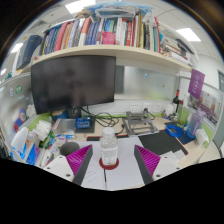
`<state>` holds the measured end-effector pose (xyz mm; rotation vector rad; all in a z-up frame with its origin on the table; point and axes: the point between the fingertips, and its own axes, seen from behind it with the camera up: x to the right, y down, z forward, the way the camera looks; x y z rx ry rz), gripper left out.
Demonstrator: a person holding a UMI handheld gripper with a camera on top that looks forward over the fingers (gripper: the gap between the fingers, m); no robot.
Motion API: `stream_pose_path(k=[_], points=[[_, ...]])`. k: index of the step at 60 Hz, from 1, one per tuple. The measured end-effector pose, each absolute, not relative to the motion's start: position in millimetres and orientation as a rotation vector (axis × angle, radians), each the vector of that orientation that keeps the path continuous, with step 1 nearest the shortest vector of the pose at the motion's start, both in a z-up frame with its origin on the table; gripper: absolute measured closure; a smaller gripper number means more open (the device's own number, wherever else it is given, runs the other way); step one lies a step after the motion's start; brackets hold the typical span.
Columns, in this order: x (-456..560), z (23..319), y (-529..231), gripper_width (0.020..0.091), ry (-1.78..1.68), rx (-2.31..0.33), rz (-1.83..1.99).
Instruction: Pour water
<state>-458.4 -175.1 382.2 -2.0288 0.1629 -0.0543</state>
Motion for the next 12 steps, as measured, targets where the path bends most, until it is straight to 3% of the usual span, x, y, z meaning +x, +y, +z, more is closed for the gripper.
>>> stream_pose_path(k=[12], points=[[-459.5, 400.3, -187.2, 0.0245, 0.171, -2.015, -0.079]])
